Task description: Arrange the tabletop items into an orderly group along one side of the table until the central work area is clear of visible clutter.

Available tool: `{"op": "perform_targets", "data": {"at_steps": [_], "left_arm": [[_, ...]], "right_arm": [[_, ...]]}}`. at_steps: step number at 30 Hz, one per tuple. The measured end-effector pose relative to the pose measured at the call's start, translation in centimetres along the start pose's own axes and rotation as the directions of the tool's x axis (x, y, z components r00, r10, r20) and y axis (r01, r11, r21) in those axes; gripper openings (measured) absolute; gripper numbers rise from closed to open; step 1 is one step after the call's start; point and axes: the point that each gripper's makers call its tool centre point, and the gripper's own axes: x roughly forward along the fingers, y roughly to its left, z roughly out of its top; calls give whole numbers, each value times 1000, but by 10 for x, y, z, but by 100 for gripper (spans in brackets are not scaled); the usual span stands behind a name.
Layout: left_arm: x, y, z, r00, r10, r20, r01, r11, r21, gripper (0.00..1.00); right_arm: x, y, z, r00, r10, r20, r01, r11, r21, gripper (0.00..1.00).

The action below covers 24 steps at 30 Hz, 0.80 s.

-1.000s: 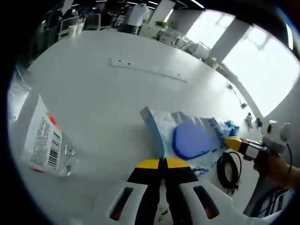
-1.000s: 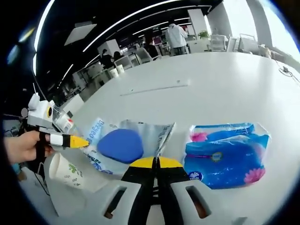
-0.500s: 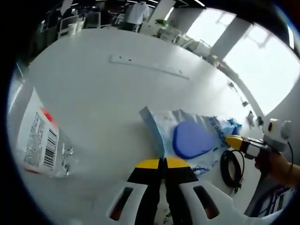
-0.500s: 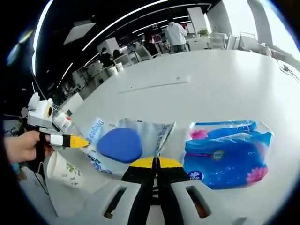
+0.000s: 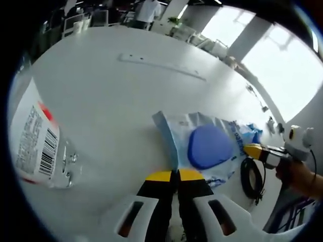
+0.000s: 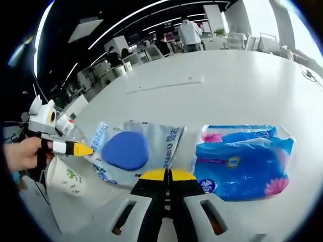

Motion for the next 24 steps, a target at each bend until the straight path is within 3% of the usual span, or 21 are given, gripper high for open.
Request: {"op": "perform_targets", "data": {"at_steps": [24], "left_arm": [[1, 3, -2, 1000, 20, 11, -20, 999, -30, 0]], "right_arm": [[1, 4, -6, 1000, -16, -21, 14, 998, -56, 0]]}}
